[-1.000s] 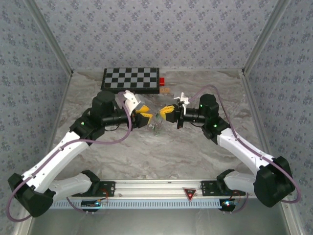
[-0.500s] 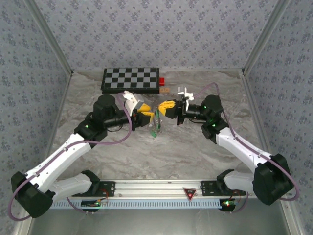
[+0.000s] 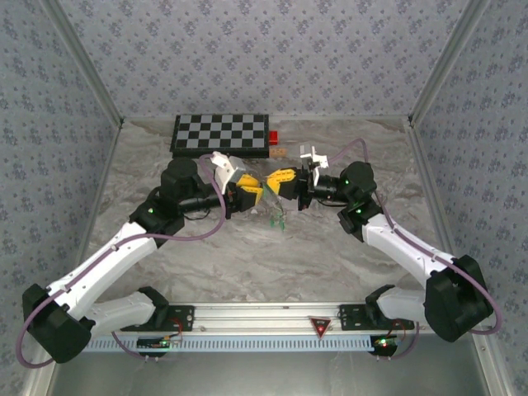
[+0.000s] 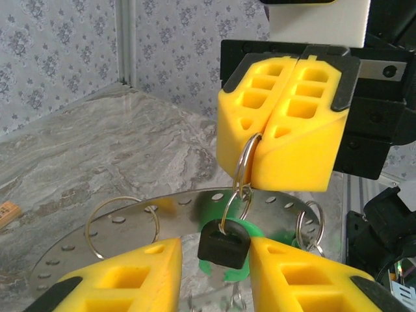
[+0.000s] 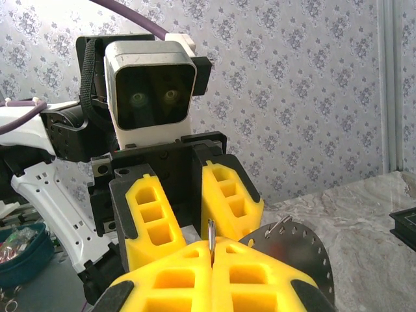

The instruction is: Put the keys on the keyring

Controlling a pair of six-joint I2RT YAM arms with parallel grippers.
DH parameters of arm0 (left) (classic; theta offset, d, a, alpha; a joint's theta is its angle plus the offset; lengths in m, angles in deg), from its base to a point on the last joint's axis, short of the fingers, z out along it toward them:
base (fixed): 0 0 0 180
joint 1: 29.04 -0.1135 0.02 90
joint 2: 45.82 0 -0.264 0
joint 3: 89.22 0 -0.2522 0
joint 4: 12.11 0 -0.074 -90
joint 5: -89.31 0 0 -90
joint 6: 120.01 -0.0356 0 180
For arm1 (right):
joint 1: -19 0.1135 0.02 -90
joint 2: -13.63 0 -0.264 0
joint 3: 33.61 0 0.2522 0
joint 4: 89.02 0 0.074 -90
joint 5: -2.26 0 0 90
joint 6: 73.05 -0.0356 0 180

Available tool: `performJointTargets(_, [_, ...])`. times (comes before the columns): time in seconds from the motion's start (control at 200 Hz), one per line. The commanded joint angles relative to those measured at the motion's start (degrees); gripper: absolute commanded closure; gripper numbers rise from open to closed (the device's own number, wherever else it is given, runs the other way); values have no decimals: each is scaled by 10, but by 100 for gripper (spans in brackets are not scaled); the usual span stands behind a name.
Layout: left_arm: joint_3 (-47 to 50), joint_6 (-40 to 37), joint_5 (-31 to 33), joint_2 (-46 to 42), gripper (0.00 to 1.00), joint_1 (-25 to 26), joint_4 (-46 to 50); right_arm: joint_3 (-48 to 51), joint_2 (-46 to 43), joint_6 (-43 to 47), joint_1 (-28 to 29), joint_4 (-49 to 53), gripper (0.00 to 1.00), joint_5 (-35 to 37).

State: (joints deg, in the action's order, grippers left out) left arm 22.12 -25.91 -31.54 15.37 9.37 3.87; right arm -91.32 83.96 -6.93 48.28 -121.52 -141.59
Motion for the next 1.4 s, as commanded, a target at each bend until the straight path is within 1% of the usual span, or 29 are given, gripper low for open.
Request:
performJointTargets(0.0, [-12,5,-19,2,68,6,-30,-1,4,-19,5,-47,100,-2])
performJointTargets(0.09, [-14,3,-18,1,74,8,-30,0,7,-22,6,-51,100,-1])
performJointTargets(0.225, [-18,-1,-20,4,78,10,-28,-1,7,-24,7,-53,100,-2])
performJointTargets(0.285, [-21,-4,-20,5,84,12,-25,0,7,-24,7,-53,100,-3])
performJointTargets(0.33, [-20,-5,-21,7,93,13,-24,0,7,-24,7,-53,100,-2])
performJointTargets(0.365, [-21,-7,-21,8,95,14,-22,1,6,-24,7,-53,100,-1])
performJointTargets(0.445, [-20,-12,-21,11,96,18,-16,1,4,-25,6,-54,100,2])
performJointTargets(0.49, [-20,-14,-20,14,100,22,-11,3,2,-25,5,-55,100,5])
performJointTargets(0.655, [-14,-16,-20,23,100,35,-5,7,2,-32,3,-65,100,12])
performJointTargets(0.84, [-13,-17,-13,19,100,37,-1,10,2,-33,0,-68,100,15])
performJointTargets(0.915, [-15,-18,-2,14,92,37,5,12,1,-34,-1,-69,100,15])
performJointTargets(0.99, [-15,-20,10,7,90,35,11,14,1,-36,-4,-71,100,17])
performJointTargets(1.039, [-14,-19,13,2,84,32,14,16,1,-39,-6,-74,100,19])
performJointTargets(1.124, [-7,-14,16,-6,79,28,8,20,1,-46,-10,-84,100,24])
performJointTargets(1.264, [10,-3,17,-9,62,28,-10,25,0,-57,-14,-101,100,33])
performJointTargets(1.319, [14,0,17,-5,59,30,-14,25,0,-60,-14,-103,100,36])
performJointTargets(1.399, [13,-2,23,2,57,37,-13,26,0,-61,-15,-106,100,40])
